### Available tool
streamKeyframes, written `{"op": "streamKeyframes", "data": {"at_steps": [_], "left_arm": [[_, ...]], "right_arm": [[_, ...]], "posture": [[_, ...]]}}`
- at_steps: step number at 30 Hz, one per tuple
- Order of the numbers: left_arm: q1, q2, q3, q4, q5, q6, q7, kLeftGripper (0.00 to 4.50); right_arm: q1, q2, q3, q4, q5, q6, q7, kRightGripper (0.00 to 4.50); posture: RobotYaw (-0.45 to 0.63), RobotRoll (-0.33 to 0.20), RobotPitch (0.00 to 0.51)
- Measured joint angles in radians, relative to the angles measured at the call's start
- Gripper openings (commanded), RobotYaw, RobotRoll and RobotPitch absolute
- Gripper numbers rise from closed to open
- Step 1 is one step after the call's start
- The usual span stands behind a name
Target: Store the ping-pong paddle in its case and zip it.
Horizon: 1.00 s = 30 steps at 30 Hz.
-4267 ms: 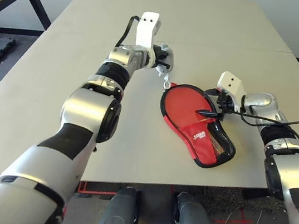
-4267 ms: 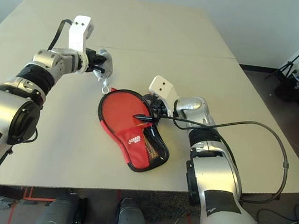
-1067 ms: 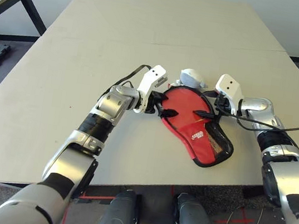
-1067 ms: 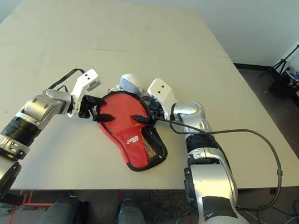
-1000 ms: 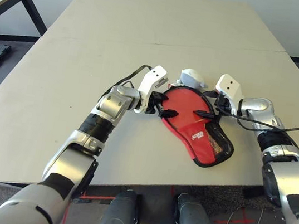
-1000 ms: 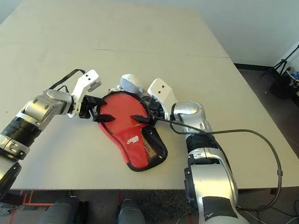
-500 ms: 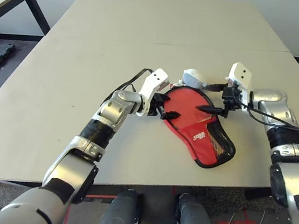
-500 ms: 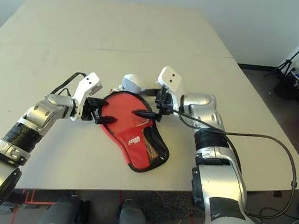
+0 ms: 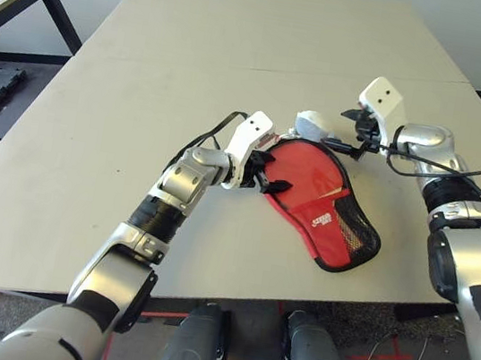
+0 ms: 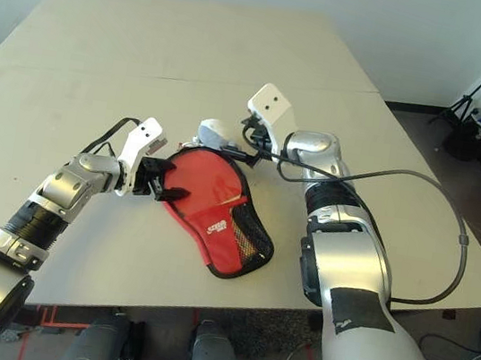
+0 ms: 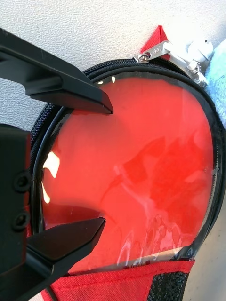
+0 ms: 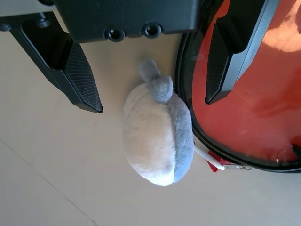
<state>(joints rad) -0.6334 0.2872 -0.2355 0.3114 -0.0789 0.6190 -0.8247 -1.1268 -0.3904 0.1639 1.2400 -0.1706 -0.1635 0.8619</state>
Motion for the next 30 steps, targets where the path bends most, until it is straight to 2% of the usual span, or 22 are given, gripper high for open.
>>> {"op": "streamKeyframes", "data": {"at_steps": [12, 16, 18, 21, 28, 30], "left_arm": [[0.023, 0.002, -0.001, -0.057, -0.009, 0.038, 0.016, 4.47], [0.025, 0.002, -0.001, -0.066, -0.014, 0.048, 0.022, 4.50], [0.025, 0.002, -0.001, -0.068, -0.015, 0.052, 0.023, 4.50], [0.025, 0.002, -0.003, -0.071, -0.017, 0.056, 0.027, 4.50], [0.022, -0.001, -0.011, -0.070, -0.023, 0.056, 0.030, 4.50], [0.018, -0.004, -0.015, -0.064, -0.026, 0.056, 0.031, 4.50]], "right_arm": [[-0.025, 0.076, 0.007, 0.070, -0.067, 0.002, -0.159, 4.50], [-0.025, 0.085, 0.007, 0.076, -0.078, 0.002, -0.202, 3.68], [-0.025, 0.086, 0.007, 0.077, -0.081, 0.001, -0.214, 2.95], [-0.025, 0.083, 0.007, 0.078, -0.082, -0.002, -0.218, 2.12], [-0.022, 0.013, -0.001, 0.076, -0.078, -0.031, -0.175, 0.02], [-0.010, -0.011, -0.001, 0.067, -0.075, -0.049, -0.138, 0.02]], "posture": [[-0.04, 0.000, 0.101], [-0.04, 0.000, 0.102], [-0.05, 0.000, 0.102], [-0.05, 0.000, 0.100], [-0.06, 0.000, 0.096], [-0.07, 0.000, 0.094]]}}
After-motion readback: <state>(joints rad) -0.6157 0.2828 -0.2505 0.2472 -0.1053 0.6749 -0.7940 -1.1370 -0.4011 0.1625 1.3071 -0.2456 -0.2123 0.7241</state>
